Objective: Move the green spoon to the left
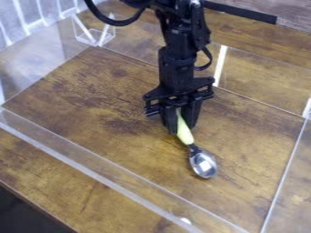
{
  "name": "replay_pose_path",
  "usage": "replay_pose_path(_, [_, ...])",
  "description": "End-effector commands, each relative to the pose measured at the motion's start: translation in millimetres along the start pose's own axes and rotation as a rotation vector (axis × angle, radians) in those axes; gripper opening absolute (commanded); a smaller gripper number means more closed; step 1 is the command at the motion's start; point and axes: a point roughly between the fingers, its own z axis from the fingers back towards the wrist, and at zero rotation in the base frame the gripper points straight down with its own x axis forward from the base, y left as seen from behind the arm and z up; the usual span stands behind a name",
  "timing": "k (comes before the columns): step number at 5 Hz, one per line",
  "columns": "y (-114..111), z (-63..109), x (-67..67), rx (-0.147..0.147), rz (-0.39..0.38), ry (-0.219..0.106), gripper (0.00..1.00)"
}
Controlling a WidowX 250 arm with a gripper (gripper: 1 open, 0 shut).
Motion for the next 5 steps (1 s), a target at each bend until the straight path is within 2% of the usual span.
replay_pose_path(1, [-5,18.0,11.7,-0.052,0.014,-0.022,0.0])
replay_pose_path(4, [-5,17.5,12.6,-0.06,0.013,-0.006,0.0])
replay_pose_path(5, [-8,36.2,11.7,-0.07,-0.032,-0.021,0.0])
